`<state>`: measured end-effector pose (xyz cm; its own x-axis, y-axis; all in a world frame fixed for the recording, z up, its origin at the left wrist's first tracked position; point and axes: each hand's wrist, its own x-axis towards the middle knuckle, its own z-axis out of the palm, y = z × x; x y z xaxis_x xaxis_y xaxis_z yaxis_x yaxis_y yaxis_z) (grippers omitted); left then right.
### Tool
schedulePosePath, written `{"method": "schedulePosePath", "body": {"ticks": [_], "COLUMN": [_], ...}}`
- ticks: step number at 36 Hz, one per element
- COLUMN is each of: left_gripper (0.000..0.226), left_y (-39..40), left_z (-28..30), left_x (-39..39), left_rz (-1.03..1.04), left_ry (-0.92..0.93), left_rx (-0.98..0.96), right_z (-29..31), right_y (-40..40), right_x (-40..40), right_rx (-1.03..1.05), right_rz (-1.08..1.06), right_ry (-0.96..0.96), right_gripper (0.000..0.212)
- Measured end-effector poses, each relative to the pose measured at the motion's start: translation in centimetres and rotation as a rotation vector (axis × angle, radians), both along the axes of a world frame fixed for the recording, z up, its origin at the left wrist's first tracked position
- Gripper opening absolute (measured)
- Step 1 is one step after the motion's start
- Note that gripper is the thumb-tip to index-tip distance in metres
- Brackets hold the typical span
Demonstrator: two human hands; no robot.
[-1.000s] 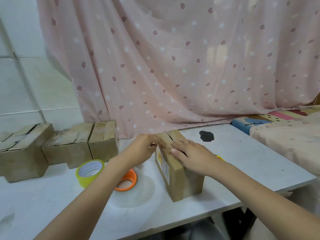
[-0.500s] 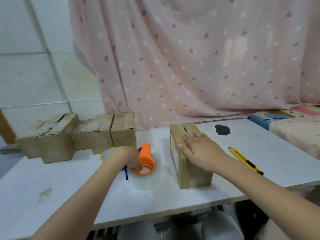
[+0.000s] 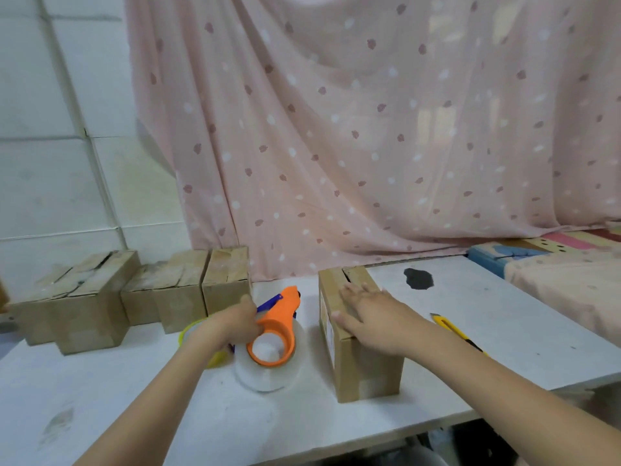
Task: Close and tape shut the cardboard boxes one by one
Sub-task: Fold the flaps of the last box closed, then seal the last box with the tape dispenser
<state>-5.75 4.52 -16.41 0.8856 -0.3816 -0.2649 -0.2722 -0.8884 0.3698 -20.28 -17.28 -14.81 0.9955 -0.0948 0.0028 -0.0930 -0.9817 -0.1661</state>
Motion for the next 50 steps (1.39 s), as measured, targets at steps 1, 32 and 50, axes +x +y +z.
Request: {"method": "schedulePosePath", "body": {"ticks": [1,32,50], "left_gripper": [0.042,0.055,0.054], "left_y": [0.1,-1.7,-2.1], "left_z": [0.4,5.7,5.9], "left_x": [0.2,-1.3,-1.7], "left_rz": [-0.01,-0.299,-0.336], "left_ry": [0.004,-0.702,-0.801], "left_rx": [-0.054,-0.284,-0.234], "right_z": [0.4,8.1,7.2], "right_y": [0.1,0.3,-0.7], "right_x": [-0.2,3.5,5.2], "right_rx": [0.012,1.508,1.529], "right_rz": [0.008,-0.329,-0.405], "right_ry": [-0.001,-0.26,-0.177], "right_gripper": [0.062,0.016,0.006]}}
